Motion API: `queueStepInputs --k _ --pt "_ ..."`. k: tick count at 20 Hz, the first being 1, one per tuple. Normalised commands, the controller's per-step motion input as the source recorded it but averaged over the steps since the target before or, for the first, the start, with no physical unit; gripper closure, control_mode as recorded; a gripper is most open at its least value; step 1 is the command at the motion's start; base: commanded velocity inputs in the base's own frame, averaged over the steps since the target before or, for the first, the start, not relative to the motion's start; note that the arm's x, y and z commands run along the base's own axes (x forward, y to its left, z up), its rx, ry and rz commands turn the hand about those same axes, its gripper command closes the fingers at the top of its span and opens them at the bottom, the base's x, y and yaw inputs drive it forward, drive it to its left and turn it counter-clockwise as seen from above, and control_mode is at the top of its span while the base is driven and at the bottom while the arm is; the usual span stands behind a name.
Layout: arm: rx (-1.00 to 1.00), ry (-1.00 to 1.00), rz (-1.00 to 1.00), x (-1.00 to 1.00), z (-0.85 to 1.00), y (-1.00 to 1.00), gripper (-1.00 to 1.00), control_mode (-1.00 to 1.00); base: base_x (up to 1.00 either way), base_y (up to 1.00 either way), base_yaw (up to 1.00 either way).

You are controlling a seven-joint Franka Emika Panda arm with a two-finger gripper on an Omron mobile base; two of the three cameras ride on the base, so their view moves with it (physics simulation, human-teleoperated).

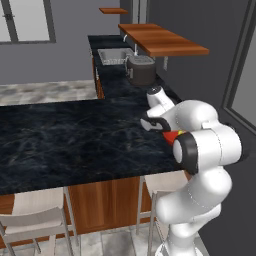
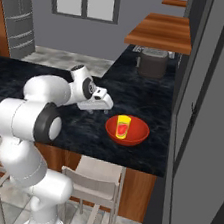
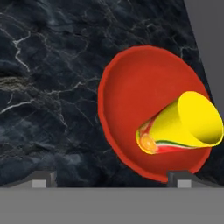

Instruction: Place the cup inside the bowl on the dining table and move the bowl to any counter.

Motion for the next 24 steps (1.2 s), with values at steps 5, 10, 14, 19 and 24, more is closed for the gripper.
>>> queueStepInputs --k 5,10,14,19,24 --pt "0.00 0.00 -0.03 0.21 -0.04 0.00 -1.00 -1.00 0.00 0.00 0.00" --pt "0.00 0.00 -0.02 0.21 -0.06 0.00 -1.00 -1.00 0.00 0.00 0.00" --pt "0.00 0.00 0.00 0.22 -0.09 0.00 -1.00 -1.00 0.00 0.00 0.00" --pt "0.00 0.00 0.00 0.20 -0.19 0.00 -1.00 -1.00 0.00 0.00 0.00" --pt "0.00 0.00 0.00 0.10 -0.24 0.00 -1.00 -1.00 0.00 0.00 0.00"
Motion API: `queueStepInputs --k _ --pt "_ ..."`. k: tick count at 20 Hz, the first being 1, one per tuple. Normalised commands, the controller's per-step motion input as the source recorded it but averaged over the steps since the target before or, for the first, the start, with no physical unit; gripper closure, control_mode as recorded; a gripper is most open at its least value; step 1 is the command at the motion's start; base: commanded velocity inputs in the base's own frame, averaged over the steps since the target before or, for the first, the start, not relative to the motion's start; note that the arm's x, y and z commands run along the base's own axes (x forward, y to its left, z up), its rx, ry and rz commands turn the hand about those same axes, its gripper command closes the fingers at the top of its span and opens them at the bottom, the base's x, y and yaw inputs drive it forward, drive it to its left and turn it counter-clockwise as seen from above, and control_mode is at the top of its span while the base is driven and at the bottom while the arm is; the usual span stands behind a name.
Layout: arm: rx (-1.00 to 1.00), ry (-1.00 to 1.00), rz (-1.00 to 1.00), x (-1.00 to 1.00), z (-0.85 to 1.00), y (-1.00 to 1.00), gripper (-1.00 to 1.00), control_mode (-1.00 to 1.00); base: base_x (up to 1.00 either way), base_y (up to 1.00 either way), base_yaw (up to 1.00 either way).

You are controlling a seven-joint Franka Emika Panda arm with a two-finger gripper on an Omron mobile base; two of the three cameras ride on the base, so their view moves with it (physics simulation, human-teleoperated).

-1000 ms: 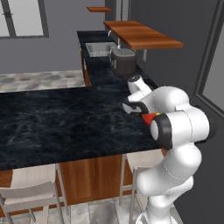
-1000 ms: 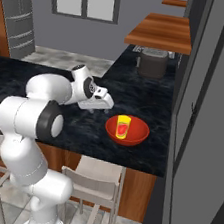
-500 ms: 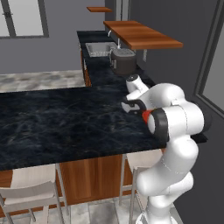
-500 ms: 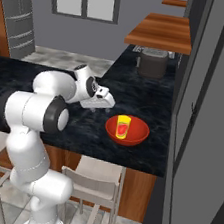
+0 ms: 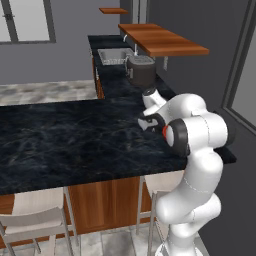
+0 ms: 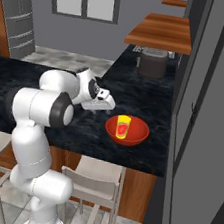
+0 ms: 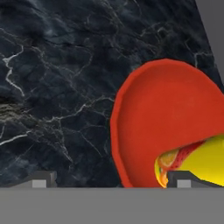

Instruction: Place the cup inside the bowl on the dining table and move the bowl to any counter.

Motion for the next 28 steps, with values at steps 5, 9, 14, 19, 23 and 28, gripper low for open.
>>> queueStepInputs --k 5,9,14,19,23,28 --pt "0.00 0.00 0.00 0.02 -0.20 0.00 -1.00 -1.00 0.00 0.00 0.00" --pt "0.00 0.00 0.00 0.00 -0.11 0.00 -1.00 -1.00 0.00 0.00 0.00" --pt "0.00 0.00 0.00 0.00 -0.07 -0.08 -1.00 -1.00 0.00 0.00 0.00" --pt "0.00 0.00 0.00 0.00 -0.06 -0.14 -1.00 -1.00 0.00 0.00 0.00" --pt "0.00 0.00 0.00 0.00 -0.06 -0.08 -1.00 -1.00 0.00 0.00 0.00" --pt "0.00 0.00 0.00 0.05 -0.19 0.00 -1.00 -1.00 0.00 0.00 0.00"
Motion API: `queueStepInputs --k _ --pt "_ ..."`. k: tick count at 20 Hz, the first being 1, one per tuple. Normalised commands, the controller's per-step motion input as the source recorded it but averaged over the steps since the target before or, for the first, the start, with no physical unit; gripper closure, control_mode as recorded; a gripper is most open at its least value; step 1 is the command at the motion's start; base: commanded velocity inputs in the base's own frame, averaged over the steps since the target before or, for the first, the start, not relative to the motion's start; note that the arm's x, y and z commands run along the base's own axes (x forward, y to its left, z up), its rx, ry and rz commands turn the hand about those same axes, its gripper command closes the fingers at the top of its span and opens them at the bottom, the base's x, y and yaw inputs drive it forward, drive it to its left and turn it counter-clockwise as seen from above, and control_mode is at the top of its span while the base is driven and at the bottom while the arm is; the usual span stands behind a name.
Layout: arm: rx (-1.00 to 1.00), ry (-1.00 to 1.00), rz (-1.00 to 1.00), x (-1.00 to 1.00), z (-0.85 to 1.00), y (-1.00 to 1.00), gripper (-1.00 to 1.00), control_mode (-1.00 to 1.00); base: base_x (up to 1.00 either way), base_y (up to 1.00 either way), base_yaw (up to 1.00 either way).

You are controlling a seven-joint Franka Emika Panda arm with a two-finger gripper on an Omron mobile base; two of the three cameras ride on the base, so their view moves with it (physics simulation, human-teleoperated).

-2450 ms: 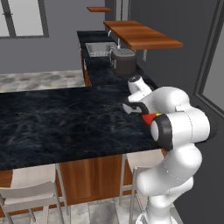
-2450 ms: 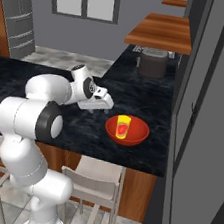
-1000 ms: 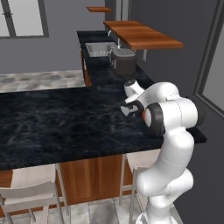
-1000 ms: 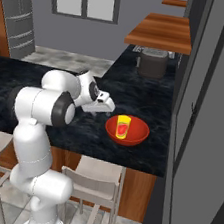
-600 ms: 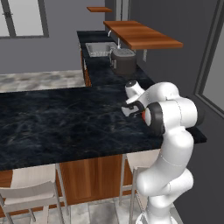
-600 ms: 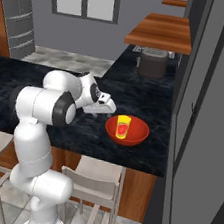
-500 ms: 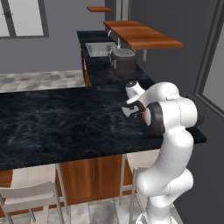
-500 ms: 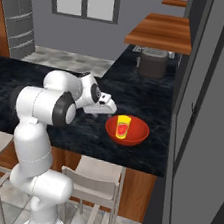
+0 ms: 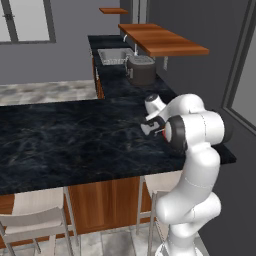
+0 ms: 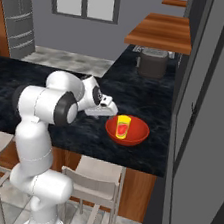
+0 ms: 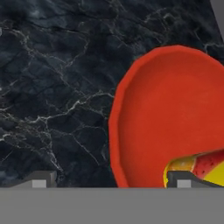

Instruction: Place the cup inside the bowl on the dining table and move the bowl to any counter.

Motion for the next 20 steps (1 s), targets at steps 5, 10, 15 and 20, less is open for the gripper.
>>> queueStepInputs --k 5,10,15,20 --pt "0.00 0.00 0.00 0.01 -0.23 0.00 -1.00 -1.00 0.00 0.00 0.00" --pt "0.00 0.00 0.00 0.00 -0.14 0.00 -1.00 -1.00 0.00 0.00 0.00" --pt "0.00 0.00 0.00 0.02 -0.05 -0.03 -1.00 -1.00 0.00 0.00 0.00" --pt "-0.01 0.00 0.00 0.01 0.00 -0.07 -1.00 -1.00 0.00 0.00 0.00"
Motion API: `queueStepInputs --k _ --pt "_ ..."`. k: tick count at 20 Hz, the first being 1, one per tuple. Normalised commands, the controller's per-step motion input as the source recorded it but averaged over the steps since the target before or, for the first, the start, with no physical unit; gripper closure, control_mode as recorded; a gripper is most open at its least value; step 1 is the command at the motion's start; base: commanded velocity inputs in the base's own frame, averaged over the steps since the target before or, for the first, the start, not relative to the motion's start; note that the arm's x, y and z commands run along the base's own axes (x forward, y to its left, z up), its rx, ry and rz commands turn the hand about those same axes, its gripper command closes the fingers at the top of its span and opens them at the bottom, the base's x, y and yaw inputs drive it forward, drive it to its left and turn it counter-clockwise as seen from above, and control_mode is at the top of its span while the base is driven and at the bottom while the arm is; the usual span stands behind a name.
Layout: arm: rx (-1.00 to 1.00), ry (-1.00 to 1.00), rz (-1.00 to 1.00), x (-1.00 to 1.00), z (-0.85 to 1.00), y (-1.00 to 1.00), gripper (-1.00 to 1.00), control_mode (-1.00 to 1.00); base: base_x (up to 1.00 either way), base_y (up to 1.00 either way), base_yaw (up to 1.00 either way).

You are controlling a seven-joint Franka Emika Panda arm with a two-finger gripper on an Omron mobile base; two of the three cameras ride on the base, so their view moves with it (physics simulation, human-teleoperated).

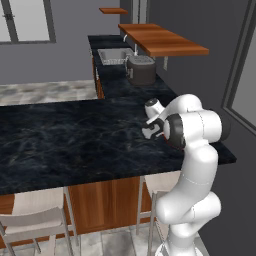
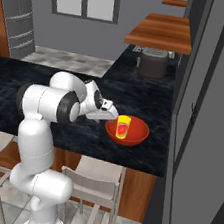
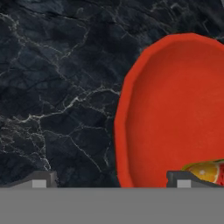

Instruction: Place the cup inside the bowl on the dining table and move the bowl to any counter.

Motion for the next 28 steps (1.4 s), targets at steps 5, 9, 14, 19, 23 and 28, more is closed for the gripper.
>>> queueStepInputs --k 5,9,14,19,23,28 --pt "-0.01 0.00 0.00 0.00 0.00 -0.12 -1.00 -1.00 0.00 0.00 0.00" --pt "0.00 0.00 0.00 0.00 -0.02 -0.12 -1.00 -1.00 0.00 0.00 0.00" --pt "0.00 0.00 0.00 0.00 -0.04 -0.09 -1.00 -1.00 0.00 0.00 0.00" --pt "0.00 0.00 0.00 0.00 0.00 0.00 -1.00 -1.00 0.00 0.00 0.00" --pt "0.00 0.00 0.00 0.00 0.00 0.00 -1.00 -1.00 0.00 0.00 0.00" --pt "0.00 0.00 0.00 0.00 -0.08 0.00 -1.00 -1.00 0.00 0.00 0.00"
